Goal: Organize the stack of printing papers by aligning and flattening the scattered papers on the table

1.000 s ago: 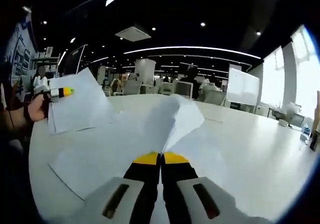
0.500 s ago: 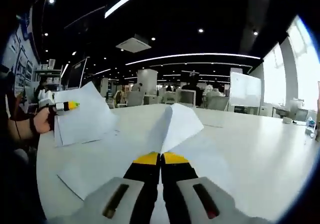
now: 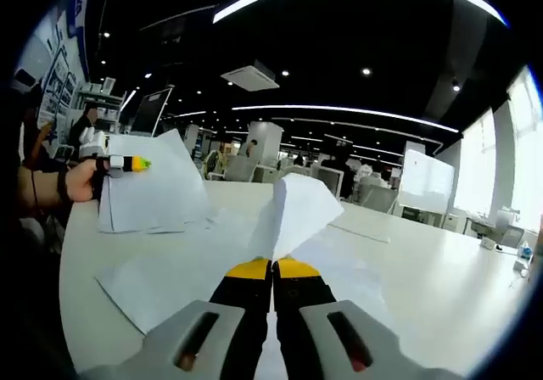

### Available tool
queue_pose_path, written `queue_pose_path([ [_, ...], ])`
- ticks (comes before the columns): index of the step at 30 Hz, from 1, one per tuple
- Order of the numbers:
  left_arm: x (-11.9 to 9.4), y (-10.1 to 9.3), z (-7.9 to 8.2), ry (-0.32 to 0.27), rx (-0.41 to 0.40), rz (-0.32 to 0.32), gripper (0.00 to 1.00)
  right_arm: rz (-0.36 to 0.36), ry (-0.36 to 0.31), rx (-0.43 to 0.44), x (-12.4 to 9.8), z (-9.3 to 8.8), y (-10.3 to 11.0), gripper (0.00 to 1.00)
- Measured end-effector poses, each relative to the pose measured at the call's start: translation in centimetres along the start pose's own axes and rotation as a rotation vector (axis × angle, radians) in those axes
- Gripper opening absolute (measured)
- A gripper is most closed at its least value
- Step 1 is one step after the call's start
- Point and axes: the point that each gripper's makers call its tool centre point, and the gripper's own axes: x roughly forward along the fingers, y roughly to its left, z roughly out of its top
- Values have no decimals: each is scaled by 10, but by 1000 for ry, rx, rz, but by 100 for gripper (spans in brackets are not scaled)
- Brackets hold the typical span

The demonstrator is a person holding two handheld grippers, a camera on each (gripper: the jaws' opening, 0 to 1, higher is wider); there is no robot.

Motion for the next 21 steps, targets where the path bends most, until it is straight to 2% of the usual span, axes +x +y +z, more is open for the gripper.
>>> queue_pose_path([
  [5,0,1,0,-1,-3,-1,14,13,-12,-16,0,3,5,0],
  [14,0,1,0,0,-6,0,14,33,-32,8,1,9,9,0],
  [21,0,3,0,1,-8,0,14,49,-53,25,0,21,12,0],
])
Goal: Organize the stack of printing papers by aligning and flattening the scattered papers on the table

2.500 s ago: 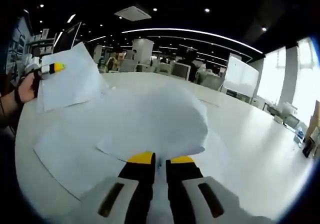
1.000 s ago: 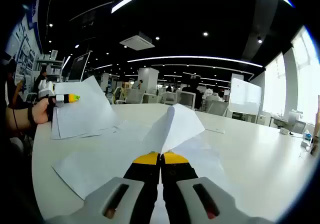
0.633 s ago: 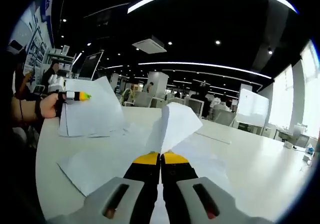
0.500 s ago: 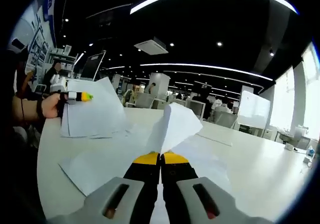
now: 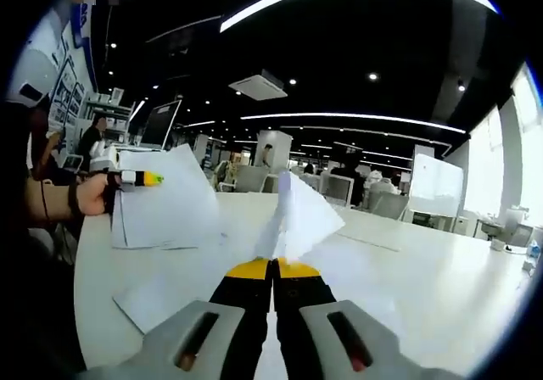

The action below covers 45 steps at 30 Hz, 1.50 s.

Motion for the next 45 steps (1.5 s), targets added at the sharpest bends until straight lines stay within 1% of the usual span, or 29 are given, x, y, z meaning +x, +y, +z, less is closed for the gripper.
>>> queue_pose_path([
  [8,0,0,0,1,-2,-2,14,17,-22,-4,0,12,4,0],
  [12,0,-1,-1,3,-3,-4,14,19,-24,-5,0,13,5,0],
  [13,0,-1,-1,4,-4,-4,14,32,-34,-10,0,19,7,0],
  [23,0,-1,-1,4,-2,-3,14,56,-71,5,-1,33,11,0],
  [35,0,-1,-1,4,-3,-4,14,88,-137,126,-4,46,9,0],
  [39,0,-1,-1,4,-3,-4,14,86,-128,147,-4,42,8,0],
  [45,0,-1,-1,4,-4,-4,14,104,-144,178,-4,46,11,0],
])
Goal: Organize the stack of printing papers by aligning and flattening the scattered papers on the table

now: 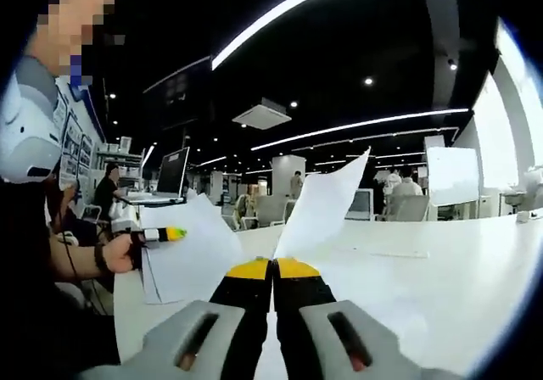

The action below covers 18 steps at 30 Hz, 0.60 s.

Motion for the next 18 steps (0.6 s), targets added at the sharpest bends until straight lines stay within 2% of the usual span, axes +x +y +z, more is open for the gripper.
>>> queue_pose_path([
  [11,0,0,0,0,-4,-1,15,28,-30,36,4,9,3,0],
  [18,0,0,0,1,-4,-2,15,57,-83,73,6,27,5,0],
])
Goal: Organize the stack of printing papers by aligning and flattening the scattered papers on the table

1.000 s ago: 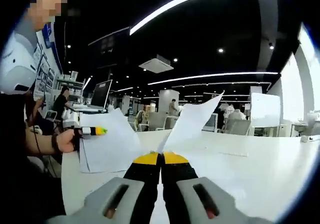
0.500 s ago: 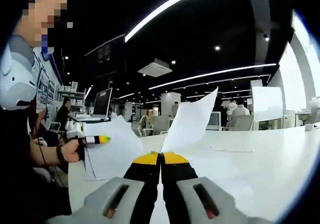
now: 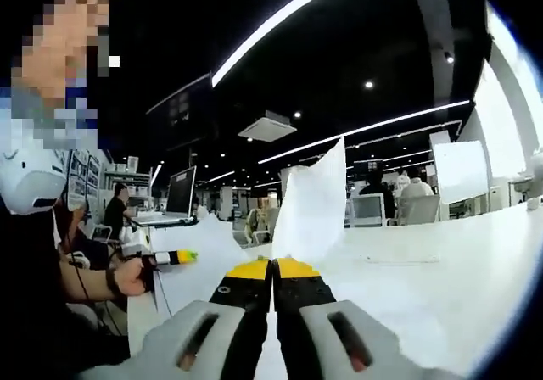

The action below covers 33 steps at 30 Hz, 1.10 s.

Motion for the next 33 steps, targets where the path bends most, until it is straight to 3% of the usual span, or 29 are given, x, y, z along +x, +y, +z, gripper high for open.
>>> queue_pose_path([
  [33,0,-1,-1,5,-1,-4,15,129,-113,78,5,48,32,0],
])
